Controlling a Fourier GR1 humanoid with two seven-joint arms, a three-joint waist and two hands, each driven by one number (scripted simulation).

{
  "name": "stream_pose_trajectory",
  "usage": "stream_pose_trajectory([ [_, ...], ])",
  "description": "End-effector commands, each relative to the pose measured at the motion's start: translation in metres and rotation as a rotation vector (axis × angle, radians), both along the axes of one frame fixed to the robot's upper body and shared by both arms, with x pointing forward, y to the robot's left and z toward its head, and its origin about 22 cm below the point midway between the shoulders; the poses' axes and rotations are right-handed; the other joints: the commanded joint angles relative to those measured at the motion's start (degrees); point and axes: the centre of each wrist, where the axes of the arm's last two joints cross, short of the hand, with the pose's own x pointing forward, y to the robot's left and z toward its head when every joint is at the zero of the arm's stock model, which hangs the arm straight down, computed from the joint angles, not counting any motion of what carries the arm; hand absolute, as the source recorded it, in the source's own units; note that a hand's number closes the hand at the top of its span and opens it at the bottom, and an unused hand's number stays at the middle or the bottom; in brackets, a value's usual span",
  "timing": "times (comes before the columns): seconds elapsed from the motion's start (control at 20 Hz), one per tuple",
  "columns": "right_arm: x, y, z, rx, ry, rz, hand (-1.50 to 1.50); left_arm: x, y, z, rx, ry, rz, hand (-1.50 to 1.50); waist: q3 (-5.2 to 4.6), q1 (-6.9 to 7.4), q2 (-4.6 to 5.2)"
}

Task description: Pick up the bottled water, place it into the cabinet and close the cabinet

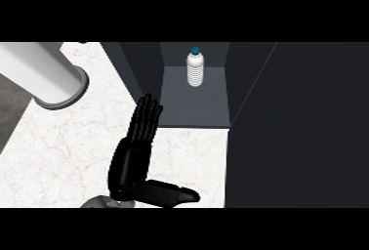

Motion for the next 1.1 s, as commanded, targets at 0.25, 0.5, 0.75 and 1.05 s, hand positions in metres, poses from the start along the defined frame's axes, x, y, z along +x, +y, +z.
stream_pose_trajectory([
  [0.25, -0.005, 0.034, 0.047, -0.115, -0.022, 0.155, 1.50, -0.039, 0.048, 0.003, -0.011, -0.007, 0.046, -1.50, -0.08, -0.25, 0.12],
  [0.5, -0.004, 0.059, 0.056, -0.082, -0.075, 0.173, 1.50, -0.050, 0.079, 0.002, 0.008, -0.014, 0.062, -1.50, -0.19, -0.32, -0.05],
  [0.75, -0.003, 0.083, 0.060, -0.091, -0.058, 0.222, 1.50, -0.073, 0.073, 0.000, -0.019, -0.010, 0.091, -1.50, -0.20, 0.10, -0.19],
  [1.05, 0.013, 0.106, 0.059, -0.099, -0.135, 0.280, 1.50, -0.071, 0.101, 0.000, -0.029, -0.009, 0.097, -1.50, -0.35, 0.20, -0.23],
])
